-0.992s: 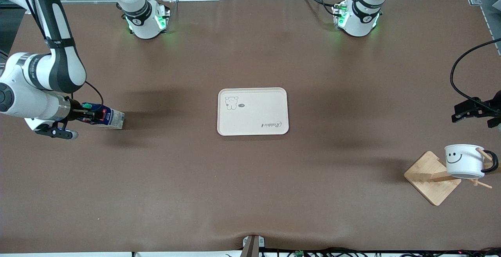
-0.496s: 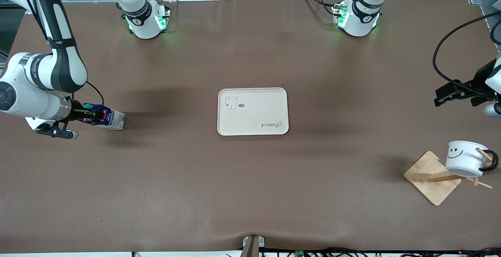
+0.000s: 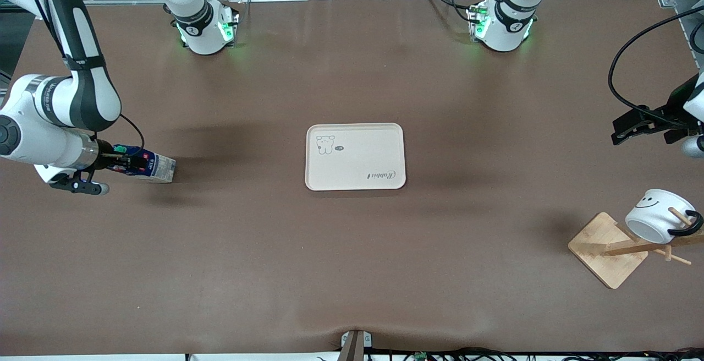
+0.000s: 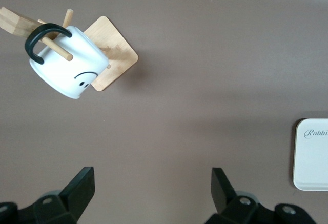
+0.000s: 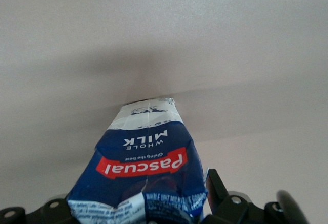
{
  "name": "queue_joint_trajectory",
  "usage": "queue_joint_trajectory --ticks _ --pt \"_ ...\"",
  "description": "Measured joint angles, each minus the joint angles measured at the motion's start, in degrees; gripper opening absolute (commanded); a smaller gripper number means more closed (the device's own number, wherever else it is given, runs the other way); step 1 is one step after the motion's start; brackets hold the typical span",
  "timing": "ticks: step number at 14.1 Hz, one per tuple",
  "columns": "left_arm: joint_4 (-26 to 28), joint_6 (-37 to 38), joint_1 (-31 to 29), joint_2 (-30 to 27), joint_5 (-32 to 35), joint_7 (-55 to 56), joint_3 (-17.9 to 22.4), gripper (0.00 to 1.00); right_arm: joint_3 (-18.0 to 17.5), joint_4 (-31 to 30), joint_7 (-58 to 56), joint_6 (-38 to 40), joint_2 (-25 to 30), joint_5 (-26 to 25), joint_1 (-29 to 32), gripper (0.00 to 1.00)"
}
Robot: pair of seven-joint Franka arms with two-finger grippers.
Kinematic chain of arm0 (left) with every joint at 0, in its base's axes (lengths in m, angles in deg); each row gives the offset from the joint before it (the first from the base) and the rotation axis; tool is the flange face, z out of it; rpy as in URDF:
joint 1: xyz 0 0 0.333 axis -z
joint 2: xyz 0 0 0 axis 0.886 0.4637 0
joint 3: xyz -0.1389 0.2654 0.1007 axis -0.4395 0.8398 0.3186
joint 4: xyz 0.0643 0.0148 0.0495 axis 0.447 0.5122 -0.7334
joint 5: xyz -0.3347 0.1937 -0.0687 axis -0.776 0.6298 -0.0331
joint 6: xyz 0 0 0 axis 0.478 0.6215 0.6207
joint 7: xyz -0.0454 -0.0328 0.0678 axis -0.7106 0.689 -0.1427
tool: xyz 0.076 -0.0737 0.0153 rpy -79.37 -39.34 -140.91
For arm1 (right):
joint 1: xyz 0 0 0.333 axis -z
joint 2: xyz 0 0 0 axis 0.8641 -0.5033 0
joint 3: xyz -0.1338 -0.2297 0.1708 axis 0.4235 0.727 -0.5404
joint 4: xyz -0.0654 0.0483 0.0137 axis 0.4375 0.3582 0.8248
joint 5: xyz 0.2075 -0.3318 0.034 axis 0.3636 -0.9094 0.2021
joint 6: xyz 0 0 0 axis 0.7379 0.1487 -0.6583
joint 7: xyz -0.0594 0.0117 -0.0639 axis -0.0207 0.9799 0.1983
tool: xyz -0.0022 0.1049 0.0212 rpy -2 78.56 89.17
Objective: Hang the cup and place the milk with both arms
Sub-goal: 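Lower the milk carton onto the table and open the right gripper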
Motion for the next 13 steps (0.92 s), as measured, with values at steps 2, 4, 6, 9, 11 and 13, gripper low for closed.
queue_joint_trajectory --ticks 2,4,6,9,11,13 --pt "-0.5 0.0 1.9 -0.3 0.0 0.0 1.5 1.00 -0.1 0.0 -0.2 0.2 0.0 0.0 0.0 0.94" --pt "-0.6 0.1 9.5 -1.2 0.0 0.0 8.5 1.00 -0.2 0.0 -0.3 1.0 0.0 0.0 0.0 0.95" --pt "-0.5 1.3 18.4 -2.2 0.0 0.0 16.9 1.00 -0.3 0.0 -0.4 1.5 0.0 0.0 0.0 0.97" --pt "-0.1 2.9 26.8 -3.9 0.0 0.0 24.7 1.00 -0.5 0.1 -0.5 3.1 0.0 0.1 0.0 0.98" --pt "0.8 3.2 28.2 -5.1 0.0 0.0 25.8 1.00 -0.5 0.2 -0.5 3.9 0.0 0.1 0.0 1.00" --pt "1.6 3.2 28.1 -5.5 0.0 0.0 26.2 1.00 -0.5 0.4 -0.5 5.3 0.1 0.1 0.0 1.00"
